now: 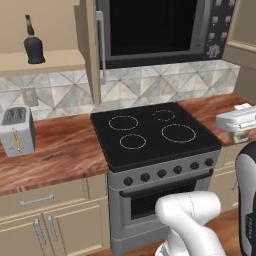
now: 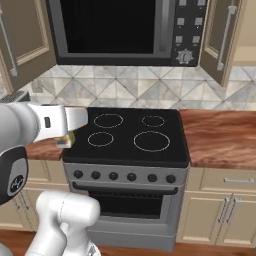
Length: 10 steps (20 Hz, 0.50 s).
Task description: Sort all alcoholic drinks to one cabinet, and non-alcoholic drinks to the other.
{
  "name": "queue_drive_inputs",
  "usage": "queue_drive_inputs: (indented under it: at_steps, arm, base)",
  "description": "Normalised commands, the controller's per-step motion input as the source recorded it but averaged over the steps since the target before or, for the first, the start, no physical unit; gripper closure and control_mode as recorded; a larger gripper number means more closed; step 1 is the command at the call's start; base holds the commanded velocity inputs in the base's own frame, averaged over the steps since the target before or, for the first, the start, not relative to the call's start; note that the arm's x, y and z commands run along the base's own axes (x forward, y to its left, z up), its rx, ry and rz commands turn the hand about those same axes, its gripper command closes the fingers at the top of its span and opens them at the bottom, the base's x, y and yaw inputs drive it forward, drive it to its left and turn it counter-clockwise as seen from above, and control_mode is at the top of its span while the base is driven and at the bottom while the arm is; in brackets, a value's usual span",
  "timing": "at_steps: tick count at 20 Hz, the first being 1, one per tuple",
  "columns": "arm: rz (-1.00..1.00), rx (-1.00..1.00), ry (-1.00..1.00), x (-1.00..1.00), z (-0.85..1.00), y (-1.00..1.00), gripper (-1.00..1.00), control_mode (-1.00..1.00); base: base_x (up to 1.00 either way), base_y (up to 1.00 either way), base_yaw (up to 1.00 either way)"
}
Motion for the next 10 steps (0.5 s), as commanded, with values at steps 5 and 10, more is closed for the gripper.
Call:
queue_drive_inputs:
  at_steps: [5, 10]
  arm:
    - [0.0, 0.0, 0.0, 0.0, 0.0, 0.0, 1.0, 1.0]
    - [0.0, 0.0, 0.0, 0.0, 0.0, 0.0, 1.0, 1.0]
  base:
    - [-0.11, -0.43, 0.07]
    - [-0.13, -0.43, 0.07]
